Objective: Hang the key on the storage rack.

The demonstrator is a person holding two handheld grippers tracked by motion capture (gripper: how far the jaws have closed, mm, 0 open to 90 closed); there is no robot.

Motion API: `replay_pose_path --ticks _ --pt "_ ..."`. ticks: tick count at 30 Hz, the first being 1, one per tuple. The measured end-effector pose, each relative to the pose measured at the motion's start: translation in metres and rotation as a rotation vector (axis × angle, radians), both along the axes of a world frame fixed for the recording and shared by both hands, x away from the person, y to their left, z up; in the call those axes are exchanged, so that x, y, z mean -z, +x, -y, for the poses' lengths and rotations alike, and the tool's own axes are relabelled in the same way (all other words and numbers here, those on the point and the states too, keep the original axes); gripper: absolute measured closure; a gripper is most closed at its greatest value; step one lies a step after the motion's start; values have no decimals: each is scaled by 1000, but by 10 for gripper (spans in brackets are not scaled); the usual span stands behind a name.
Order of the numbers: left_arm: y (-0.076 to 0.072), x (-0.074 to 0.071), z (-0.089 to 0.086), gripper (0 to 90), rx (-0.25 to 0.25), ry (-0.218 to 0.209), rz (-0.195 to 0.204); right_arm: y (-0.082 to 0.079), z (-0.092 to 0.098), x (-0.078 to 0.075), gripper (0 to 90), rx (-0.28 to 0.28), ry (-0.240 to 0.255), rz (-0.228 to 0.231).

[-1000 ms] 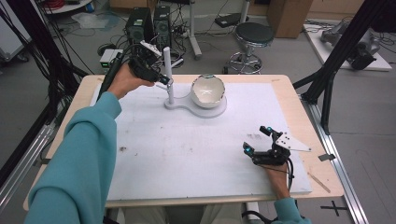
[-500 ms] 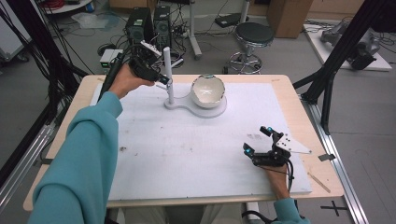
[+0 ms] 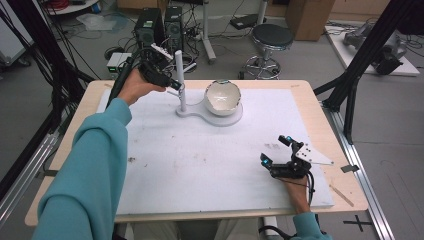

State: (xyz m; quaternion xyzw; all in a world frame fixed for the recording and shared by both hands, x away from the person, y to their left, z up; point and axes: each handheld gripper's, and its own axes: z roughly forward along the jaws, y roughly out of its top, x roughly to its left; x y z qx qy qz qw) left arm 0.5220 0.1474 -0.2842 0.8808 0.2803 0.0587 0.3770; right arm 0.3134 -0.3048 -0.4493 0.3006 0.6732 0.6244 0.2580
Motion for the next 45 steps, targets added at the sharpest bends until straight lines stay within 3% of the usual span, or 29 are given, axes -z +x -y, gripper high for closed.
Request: replay_pose_path --ticks 11,16,17,21,24,26,30,31,35,40,45 --pt "6 5 -3 882 -17 -3 -3 0 0 0 5 1 -1 6" --pt "10 9 -4 873 -39 16 15 0 0 0 5 -1 -3 -2" --pt "10 10 -5 848 -51 15 30 -1 0 0 5 0 -2 -2" --pt "11 12 -12 606 -129 7 91 0 0 0 5 -1 -5 2" --pt "7 15 -21 422 -155 9 133 -1 -1 0 5 0 -5 4" --pt "1 16 -30 306 -158 -13 156 -1 -1 0 5 0 -5 5" --pt "-20 15 -49 71 -167 -57 206 -1 -1 0 5 1 -11 7" --pt "-29 15 -54 49 -155 -69 234 -1 -1 0 5 4 -13 10" --pt "-74 17 -76 47 -107 -148 324 -1 -2 0 5 6 -23 17" --pt "-122 42 -102 17 -57 -241 314 -1 -2 0 5 5 -20 10" --pt "-156 72 -113 17 -66 -299 364 -1 -3 0 5 5 -24 13"
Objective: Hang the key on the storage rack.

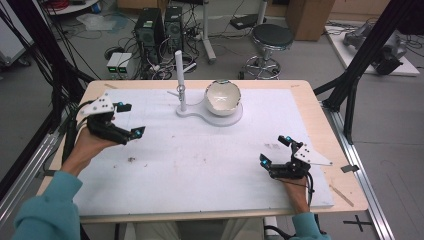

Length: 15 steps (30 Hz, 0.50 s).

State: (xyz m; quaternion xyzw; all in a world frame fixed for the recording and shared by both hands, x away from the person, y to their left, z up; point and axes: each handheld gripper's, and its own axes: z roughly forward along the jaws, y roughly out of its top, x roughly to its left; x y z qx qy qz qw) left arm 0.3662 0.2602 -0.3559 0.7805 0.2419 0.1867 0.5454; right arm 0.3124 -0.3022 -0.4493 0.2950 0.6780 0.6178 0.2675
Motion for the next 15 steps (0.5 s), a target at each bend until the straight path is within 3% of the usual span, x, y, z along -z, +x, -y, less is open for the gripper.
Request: replay_pose_path --ticks 6,9,12,15 --pt "-40 31 -4 17 -17 -117 75 0 1 0 5 -1 3 -6" --pt "-55 48 -6 17 -35 -196 104 0 1 0 5 -4 7 -10" --pt "-67 63 -6 17 -61 -245 131 0 0 0 5 0 -6 7" --pt "-75 77 -7 17 -78 -263 146 0 0 0 5 1 0 3"
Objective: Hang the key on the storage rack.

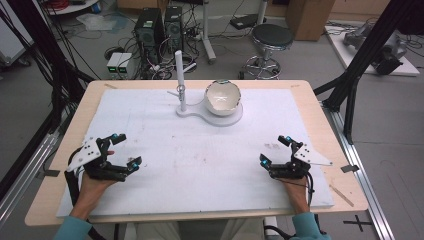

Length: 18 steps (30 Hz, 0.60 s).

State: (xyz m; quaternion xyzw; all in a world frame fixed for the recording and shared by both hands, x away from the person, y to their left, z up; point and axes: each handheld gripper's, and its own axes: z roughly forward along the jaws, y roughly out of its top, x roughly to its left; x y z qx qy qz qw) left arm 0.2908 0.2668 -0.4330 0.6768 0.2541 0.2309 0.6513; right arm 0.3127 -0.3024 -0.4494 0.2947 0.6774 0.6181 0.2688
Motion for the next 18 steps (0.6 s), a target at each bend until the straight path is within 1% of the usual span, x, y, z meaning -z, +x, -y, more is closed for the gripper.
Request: replay_pose_path --ticks 1,5,6,7,8,9,12,13,14,18 --pt "-3 4 0 17 -9 0 -1 0 0 0 5 2 5 -7" --pt "-11 20 -1 17 -17 -9 6 0 0 0 5 2 -4 2" --pt "-12 23 -2 17 -24 -2 2 0 0 0 5 4 -4 2" --pt "-13 24 -3 17 -22 -1 -1 0 0 0 5 4 -2 -2" --pt "-14 24 -4 17 -24 -10 3 -1 0 0 5 7 0 -7" --pt "-15 24 -5 17 -30 -20 16 -1 0 0 5 8 0 -5" --pt "-17 26 -6 17 -43 -50 26 -1 0 0 5 8 -8 4" --pt "-17 27 -7 17 -45 -49 30 -1 -1 0 5 6 -4 -4" --pt "-18 27 -7 17 -56 -52 34 -1 -1 0 5 5 -5 -4" --pt "-18 28 -8 17 -71 -68 34 -2 -1 0 5 7 -7 -5"
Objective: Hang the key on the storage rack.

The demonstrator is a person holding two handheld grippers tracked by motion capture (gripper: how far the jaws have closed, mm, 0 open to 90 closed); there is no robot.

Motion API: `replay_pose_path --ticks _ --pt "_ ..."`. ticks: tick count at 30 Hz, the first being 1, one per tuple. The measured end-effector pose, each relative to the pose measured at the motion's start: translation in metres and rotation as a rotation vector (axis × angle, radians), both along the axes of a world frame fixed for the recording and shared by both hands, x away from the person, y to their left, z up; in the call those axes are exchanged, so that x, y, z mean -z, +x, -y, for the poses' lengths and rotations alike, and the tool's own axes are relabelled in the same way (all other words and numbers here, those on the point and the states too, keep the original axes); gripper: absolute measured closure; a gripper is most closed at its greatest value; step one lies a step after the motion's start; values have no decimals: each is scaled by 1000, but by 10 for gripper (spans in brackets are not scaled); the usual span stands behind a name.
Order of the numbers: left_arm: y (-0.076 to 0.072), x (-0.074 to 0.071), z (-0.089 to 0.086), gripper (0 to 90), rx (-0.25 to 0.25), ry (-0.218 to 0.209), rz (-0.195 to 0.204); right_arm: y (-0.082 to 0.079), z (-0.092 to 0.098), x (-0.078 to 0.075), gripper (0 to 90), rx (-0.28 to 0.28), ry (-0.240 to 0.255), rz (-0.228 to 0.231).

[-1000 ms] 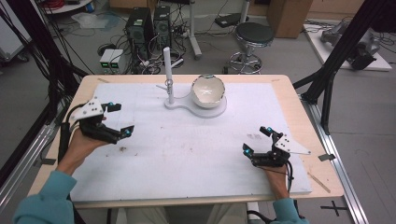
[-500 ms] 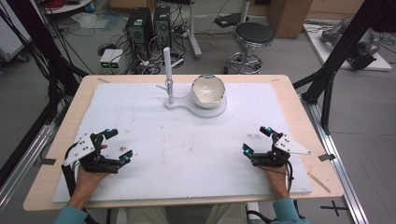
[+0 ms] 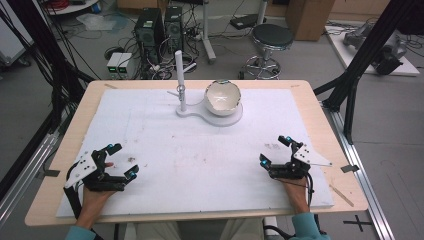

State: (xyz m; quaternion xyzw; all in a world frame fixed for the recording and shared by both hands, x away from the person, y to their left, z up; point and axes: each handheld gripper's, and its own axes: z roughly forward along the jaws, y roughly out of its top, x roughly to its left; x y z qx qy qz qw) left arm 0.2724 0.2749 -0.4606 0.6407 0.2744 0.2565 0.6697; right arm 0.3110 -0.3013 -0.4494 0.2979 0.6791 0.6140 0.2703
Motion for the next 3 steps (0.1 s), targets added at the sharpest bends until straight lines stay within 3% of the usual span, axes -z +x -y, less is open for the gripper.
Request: replay_pose_path --ticks 3 --pt "-1 0 1 17 -12 -1 10 0 0 0 5 1 -5 7"
